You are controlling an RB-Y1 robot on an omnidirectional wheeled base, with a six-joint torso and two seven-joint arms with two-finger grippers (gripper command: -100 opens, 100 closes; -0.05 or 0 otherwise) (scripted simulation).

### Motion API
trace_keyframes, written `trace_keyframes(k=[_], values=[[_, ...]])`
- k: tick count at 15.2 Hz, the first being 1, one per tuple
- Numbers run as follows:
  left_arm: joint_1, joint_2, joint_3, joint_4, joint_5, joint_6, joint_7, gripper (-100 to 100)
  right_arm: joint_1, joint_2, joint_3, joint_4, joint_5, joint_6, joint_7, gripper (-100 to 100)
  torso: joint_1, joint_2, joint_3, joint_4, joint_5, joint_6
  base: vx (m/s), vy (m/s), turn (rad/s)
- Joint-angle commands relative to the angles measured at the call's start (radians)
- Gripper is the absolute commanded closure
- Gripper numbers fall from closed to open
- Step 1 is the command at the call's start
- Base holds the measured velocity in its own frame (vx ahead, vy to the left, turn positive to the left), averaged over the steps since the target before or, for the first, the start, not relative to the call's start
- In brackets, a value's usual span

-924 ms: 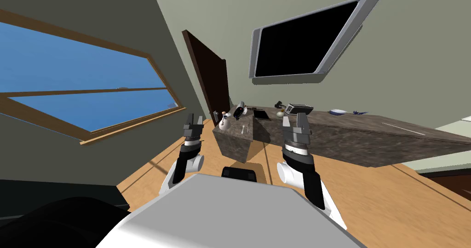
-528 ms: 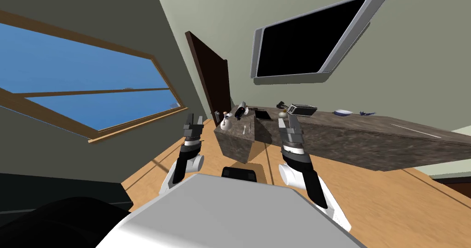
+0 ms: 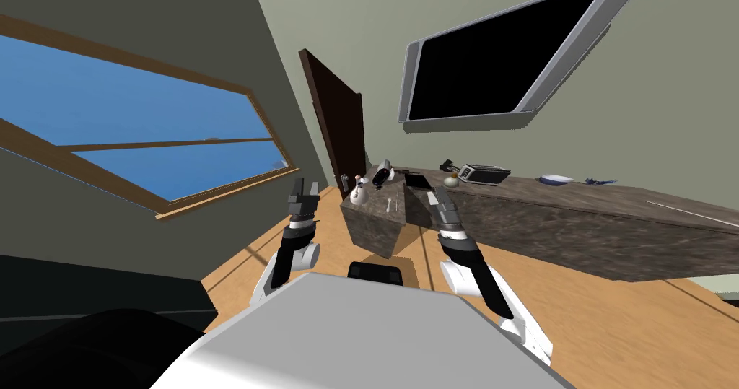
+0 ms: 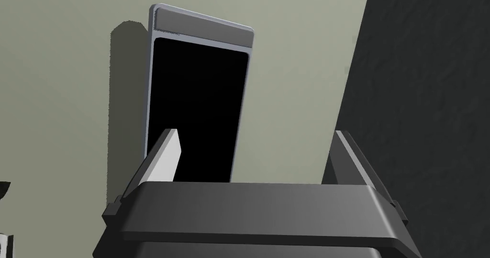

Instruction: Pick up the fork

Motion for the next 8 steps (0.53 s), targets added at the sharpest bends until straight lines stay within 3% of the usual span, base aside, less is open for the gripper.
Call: trace_keyframes(k=[1,4,8], values=[[0.000,0.000,0.000,0.000,0.000,0.000,0.000,0,0.004,-0.042,0.003,0.015,-0.007,0.012,0.004,-100,0.000,0.000,0.000,0.000,0.000,0.000,0.022,0.076,0.065],[0.000,0.000,0.000,0.000,0.000,0.000,0.000,0,0.003,-0.112,0.018,0.067,-0.025,0.042,0.016,-100,0.001,0.000,0.000,0.000,0.000,0.000,0.029,0.077,0.089],[0.000,0.000,0.000,0.000,0.000,0.000,0.000,0,0.002,-0.182,0.026,0.095,-0.034,0.058,0.022,-100,0.000,0.000,0.000,0.000,0.000,0.000,0.027,0.063,0.053]])
